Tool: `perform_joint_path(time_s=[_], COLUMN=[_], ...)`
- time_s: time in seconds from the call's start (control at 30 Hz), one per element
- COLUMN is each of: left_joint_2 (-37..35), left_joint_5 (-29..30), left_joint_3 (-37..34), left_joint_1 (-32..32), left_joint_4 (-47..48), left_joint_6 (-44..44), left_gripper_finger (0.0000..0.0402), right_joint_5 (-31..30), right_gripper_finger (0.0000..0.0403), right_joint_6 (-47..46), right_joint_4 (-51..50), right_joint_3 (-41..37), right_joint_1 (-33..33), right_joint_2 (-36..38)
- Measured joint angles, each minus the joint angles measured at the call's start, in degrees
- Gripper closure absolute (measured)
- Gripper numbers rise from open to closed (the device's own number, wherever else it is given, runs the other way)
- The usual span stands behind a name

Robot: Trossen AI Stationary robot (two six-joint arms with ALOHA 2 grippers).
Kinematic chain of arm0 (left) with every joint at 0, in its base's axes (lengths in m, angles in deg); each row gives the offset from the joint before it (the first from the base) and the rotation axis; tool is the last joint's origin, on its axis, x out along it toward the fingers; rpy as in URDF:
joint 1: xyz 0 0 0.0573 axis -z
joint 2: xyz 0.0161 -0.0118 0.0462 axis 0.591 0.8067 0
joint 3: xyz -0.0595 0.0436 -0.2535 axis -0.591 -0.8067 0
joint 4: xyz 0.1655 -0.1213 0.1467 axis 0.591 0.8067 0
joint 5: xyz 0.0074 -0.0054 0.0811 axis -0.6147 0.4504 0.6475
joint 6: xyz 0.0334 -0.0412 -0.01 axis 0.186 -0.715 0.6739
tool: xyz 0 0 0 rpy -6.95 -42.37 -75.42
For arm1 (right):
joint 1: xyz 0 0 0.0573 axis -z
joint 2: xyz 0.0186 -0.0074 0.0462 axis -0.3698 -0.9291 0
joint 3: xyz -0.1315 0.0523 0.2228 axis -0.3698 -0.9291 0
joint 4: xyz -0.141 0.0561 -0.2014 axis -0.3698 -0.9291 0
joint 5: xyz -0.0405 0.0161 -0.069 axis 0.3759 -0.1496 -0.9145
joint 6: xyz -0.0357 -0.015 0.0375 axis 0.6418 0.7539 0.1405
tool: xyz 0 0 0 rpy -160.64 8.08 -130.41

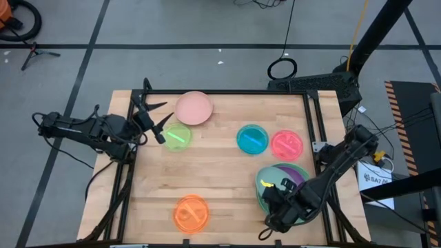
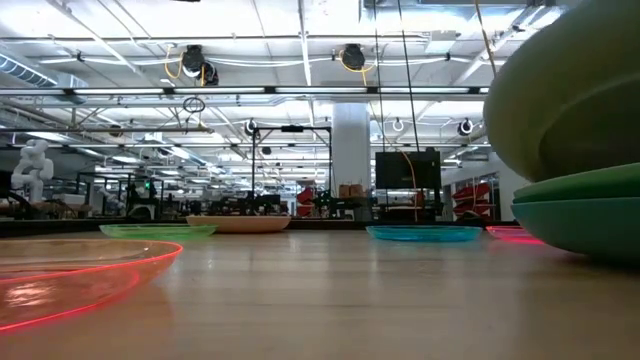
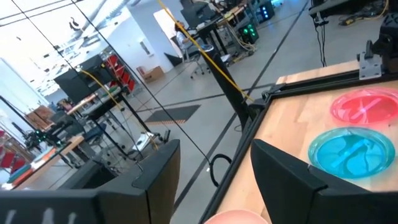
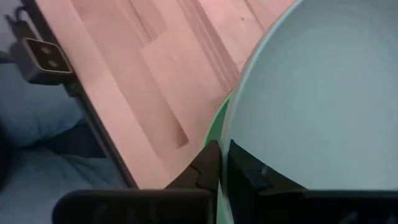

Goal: Stack plastic plates
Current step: Stack the light blue plate on top of the purple plate

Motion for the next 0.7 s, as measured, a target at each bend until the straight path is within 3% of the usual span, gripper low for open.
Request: perform_joint_path(time_s=[0.37, 0.7], left_joint_2=[0.0, 0.0], left_joint_5=[0.01, 0.0], left_joint_3=[0.0, 0.0], left_joint_1=[0.0, 0.0], left_joint_4=[-3.44, -4.43], left_joint_6=[3.49, 4.64], left_gripper_finger=[0.0199, 0.0199], right_joint_5=[0.04, -0.25], right_gripper_finger=[0.0386, 0.0323], right_joint_6=[-1.93, -6.01], right_joint_4=[1.08, 0.47], right_joint_3=[0.0, 0.0], right_joint_1=[0.0, 0.0], right_joint_2=[-3.57, -3.73])
